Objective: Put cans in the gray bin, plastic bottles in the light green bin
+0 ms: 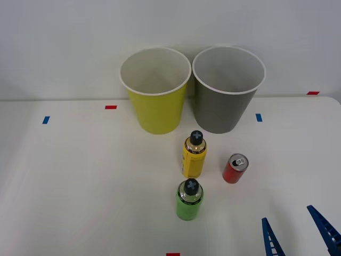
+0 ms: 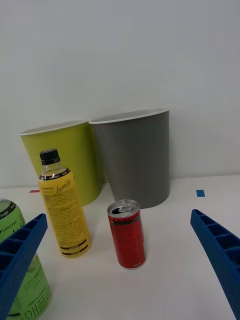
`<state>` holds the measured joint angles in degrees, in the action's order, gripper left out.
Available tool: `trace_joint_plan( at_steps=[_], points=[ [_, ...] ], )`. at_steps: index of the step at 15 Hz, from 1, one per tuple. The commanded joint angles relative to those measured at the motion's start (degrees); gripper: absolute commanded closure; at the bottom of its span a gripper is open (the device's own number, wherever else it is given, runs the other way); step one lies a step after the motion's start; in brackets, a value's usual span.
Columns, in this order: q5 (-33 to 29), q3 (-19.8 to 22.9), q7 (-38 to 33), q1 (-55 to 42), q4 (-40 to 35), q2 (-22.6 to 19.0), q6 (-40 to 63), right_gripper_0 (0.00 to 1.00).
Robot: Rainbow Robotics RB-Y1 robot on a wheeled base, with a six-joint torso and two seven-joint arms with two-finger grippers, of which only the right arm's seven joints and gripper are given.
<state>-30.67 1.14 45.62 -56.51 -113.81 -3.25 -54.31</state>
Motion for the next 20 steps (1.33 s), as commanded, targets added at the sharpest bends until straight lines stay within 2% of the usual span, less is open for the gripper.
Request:
trace_joint_plan(
  at_steps=[1,3,5,7,9,13,16,20],
  points=[
    [0.0,0.0,0.0,0.0,0.0,0.0,0.0,0.00],
    [0.7,-0.1,0.1,0.9,2.5,-0.3,0.0,0.00],
    [5.2,-1.8,1.0,1.9,3.2,-1.2,-0.8,0.00],
    [6.2,-3.3,1.5,2.9,3.2,-4.2,1.0,0.00],
    [6.0,-2.9,1.8,4.3,3.2,-7.5,1.0,0.00],
    [7.5,-3.7,2.5,5.1,3.2,-11.4,2.9,0.00],
    [10.5,-4.3,3.6,6.3,3.2,-13.1,5.9,0.00],
    [12.3,-4.4,5.6,8.3,5.4,-13.3,6.3,0.00]
  ],
)
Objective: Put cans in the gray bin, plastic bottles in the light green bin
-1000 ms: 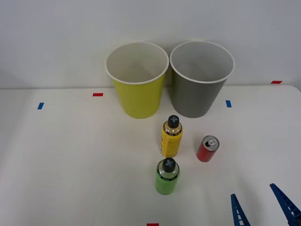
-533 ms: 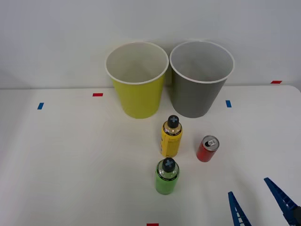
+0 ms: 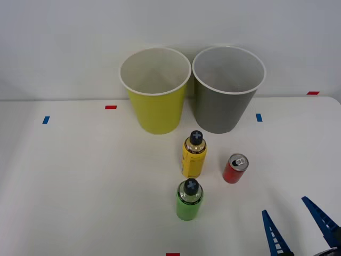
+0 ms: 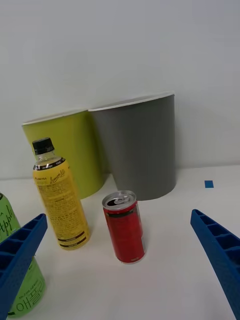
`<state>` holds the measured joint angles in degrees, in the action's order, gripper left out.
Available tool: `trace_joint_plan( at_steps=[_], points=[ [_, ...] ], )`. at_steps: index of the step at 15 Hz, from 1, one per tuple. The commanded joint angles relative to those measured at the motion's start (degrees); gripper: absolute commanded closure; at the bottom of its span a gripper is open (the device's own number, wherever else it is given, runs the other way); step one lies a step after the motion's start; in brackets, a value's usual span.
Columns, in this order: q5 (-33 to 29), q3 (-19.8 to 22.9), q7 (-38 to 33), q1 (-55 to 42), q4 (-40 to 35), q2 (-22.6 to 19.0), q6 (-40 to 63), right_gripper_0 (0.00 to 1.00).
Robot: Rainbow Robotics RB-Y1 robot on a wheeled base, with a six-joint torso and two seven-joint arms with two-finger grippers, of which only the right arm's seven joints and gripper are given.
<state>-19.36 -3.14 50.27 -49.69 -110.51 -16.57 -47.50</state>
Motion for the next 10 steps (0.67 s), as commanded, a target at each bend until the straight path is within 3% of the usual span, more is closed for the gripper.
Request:
trace_joint_plan(
  at_steps=[1,6,10],
  points=[
    [2.4,-0.2,1.7,4.2,6.9,0.0,-4.1,0.00],
    [1.7,0.0,4.2,12.5,15.2,0.0,-7.3,0.00],
    [1.5,-2.9,6.2,17.8,15.3,0.0,1.8,0.00]
  ],
)
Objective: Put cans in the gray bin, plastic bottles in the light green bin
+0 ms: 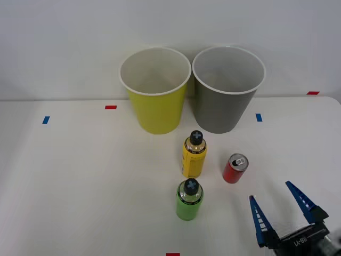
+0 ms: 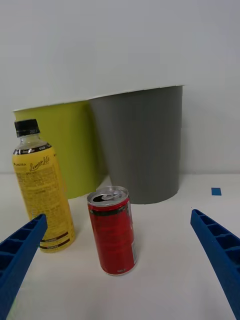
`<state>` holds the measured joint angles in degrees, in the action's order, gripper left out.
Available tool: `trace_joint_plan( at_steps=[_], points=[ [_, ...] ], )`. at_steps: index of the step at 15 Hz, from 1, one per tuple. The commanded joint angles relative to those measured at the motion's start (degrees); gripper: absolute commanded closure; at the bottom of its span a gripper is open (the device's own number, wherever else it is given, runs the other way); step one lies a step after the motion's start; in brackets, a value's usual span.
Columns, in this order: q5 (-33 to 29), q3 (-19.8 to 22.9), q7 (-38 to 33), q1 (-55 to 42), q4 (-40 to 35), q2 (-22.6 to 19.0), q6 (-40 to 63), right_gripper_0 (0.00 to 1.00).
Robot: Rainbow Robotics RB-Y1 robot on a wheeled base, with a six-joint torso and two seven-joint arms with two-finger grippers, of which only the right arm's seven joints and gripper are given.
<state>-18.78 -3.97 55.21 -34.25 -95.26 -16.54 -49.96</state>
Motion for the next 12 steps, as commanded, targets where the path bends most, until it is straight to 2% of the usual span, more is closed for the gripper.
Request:
trace_joint_plan(
  at_steps=[1,3,5,7,12],
  points=[
    [1.8,-3.0,1.6,3.5,0.1,0.0,6.5,0.00],
    [1.8,-3.6,2.7,6.8,1.4,1.5,10.8,0.00],
    [2.8,-3.6,3.4,11.4,6.8,3.6,10.4,0.00],
    [2.9,-3.7,4.7,14.2,9.0,5.4,10.3,0.00],
    [1.0,-4.0,5.4,19.4,14.0,6.2,10.7,0.00]
  ],
)
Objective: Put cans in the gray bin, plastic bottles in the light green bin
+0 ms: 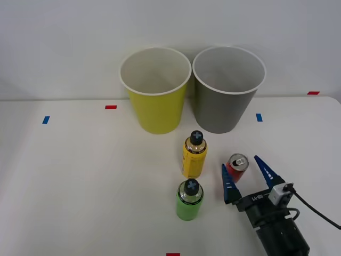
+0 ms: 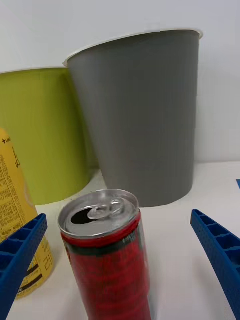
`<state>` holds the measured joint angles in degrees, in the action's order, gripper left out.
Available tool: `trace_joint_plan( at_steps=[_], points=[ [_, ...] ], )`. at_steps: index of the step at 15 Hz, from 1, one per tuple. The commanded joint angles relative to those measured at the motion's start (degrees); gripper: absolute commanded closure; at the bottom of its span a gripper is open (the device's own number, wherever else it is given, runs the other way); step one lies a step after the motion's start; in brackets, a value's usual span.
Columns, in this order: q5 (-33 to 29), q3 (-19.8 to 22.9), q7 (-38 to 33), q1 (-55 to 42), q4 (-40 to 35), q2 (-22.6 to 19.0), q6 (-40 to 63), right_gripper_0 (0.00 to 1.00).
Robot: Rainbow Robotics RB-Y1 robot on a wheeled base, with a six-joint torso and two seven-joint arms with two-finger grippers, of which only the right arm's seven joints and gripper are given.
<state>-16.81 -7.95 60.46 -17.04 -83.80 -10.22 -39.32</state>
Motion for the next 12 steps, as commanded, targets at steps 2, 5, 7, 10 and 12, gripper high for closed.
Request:
trace_joint_plan(
  at_steps=[2,5,7,10,12],
  points=[
    [-1.2,0.0,0.5,3.7,4.1,-0.2,0.0,0.00],
    [-2.2,-0.4,0.7,4.9,4.3,-0.3,0.7,0.00],
    [-2.8,-0.3,1.1,5.3,4.3,-0.3,1.3,0.00],
    [-3.2,-0.3,1.3,5.4,4.3,-0.3,1.9,0.00],
    [-3.2,-0.3,1.3,5.5,4.3,-0.2,2.1,0.00]
  ],
)
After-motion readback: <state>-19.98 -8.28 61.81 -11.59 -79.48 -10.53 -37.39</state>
